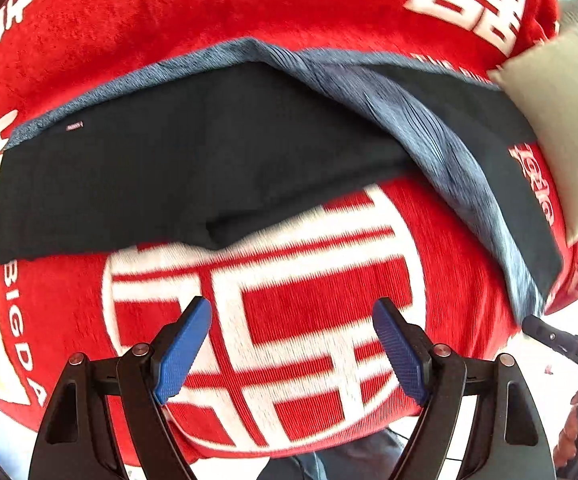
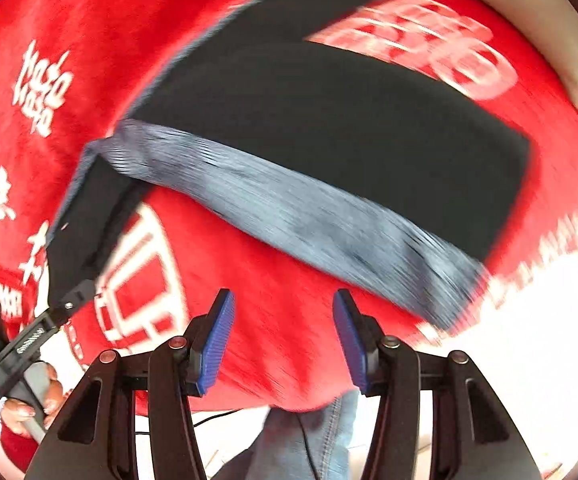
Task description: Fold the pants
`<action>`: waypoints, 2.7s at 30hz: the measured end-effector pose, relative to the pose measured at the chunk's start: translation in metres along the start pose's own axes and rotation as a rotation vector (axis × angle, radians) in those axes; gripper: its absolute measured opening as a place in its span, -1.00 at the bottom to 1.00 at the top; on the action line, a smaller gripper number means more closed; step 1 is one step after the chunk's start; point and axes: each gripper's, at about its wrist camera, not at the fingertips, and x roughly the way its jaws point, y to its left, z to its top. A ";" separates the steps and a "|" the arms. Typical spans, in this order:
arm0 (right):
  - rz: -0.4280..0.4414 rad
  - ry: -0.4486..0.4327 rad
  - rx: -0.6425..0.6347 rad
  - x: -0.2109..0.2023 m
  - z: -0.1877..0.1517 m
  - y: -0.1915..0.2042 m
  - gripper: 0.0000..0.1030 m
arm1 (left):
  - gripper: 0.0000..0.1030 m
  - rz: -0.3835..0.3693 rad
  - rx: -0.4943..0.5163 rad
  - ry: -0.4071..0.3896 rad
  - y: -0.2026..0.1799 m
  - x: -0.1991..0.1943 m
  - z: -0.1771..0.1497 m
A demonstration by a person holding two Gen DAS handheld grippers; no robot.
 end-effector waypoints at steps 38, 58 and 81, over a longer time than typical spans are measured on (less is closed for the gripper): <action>0.553 0.073 -0.013 -0.084 0.168 -0.084 -0.94 | 0.63 -0.411 -0.365 0.164 -0.100 0.057 0.074; 0.564 0.093 -0.126 -0.102 0.237 -0.065 -0.94 | -0.83 -0.452 -0.391 0.043 -0.129 0.021 0.155; 0.049 -0.063 -0.355 -0.006 0.409 -0.004 -0.07 | 0.43 -0.145 -0.148 -0.020 -0.152 0.046 0.260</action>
